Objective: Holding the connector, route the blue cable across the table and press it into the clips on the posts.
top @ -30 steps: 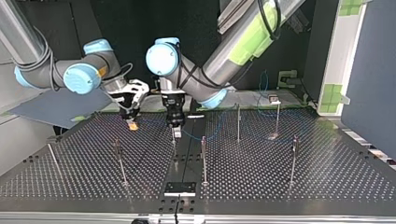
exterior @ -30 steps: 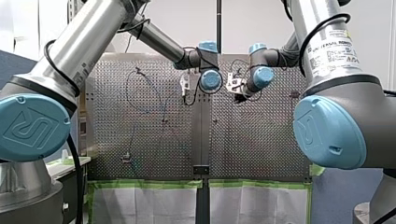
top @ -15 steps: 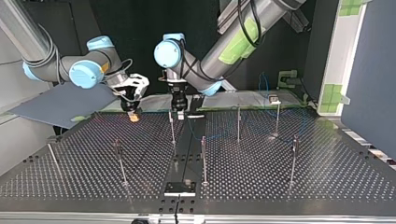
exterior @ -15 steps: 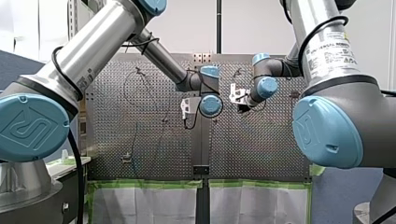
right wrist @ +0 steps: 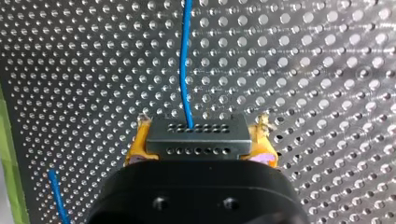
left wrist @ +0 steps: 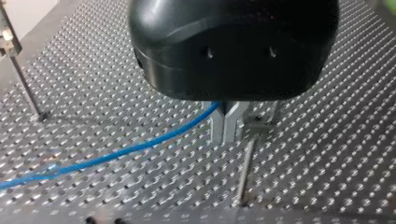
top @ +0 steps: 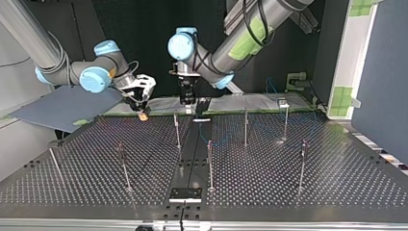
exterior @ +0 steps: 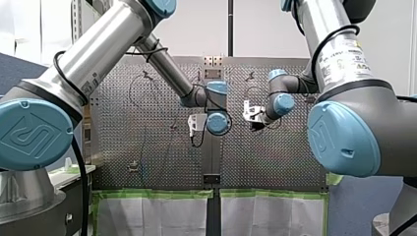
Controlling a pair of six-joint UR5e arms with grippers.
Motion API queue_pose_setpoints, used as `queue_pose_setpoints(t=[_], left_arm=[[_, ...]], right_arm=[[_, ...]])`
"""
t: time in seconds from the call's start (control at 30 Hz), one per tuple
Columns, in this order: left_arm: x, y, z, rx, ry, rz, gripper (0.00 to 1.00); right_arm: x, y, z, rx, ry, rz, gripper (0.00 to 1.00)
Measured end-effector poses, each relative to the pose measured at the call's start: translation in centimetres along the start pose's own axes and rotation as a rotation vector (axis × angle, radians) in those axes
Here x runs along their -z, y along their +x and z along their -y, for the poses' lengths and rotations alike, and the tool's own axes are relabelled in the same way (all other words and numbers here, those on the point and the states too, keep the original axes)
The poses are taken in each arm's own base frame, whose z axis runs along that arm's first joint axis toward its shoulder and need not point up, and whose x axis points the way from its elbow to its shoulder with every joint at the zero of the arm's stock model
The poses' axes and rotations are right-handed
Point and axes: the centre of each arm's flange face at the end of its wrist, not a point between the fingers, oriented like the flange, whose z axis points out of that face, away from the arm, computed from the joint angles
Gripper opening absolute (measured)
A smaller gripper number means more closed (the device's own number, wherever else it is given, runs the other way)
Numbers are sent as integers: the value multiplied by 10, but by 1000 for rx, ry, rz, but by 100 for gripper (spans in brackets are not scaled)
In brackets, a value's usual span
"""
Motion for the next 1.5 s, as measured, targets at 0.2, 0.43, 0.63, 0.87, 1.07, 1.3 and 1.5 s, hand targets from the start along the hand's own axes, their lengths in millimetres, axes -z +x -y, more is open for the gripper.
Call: queue_pose_setpoints(t=[0.2, 0.43, 0.63, 0.87, 1.07, 1.3, 1.5], left_arm=[[11, 36, -5, -11, 34, -29, 0], [25, 88, -20, -26, 56, -77, 0], [35, 103, -30, -42, 65, -105, 0], [26, 95, -21, -14, 96, -76, 0], [11, 82, -12, 24, 103, -59, 0], [-8, 66, -9, 53, 86, -43, 0], [-18, 60, -10, 68, 77, -33, 0]], right_arm=[[-3, 2, -4, 1, 29, -27, 0], [-7, -3, -8, -1, 44, -30, 0], [-9, -6, -12, 0, 41, -26, 0], [-11, -6, -15, 1, 38, -35, 0], [-11, -5, -20, -1, 31, -47, 0], [-11, -3, -31, -5, 15, -53, 0], [-12, -1, -38, -8, 5, -70, 0]])
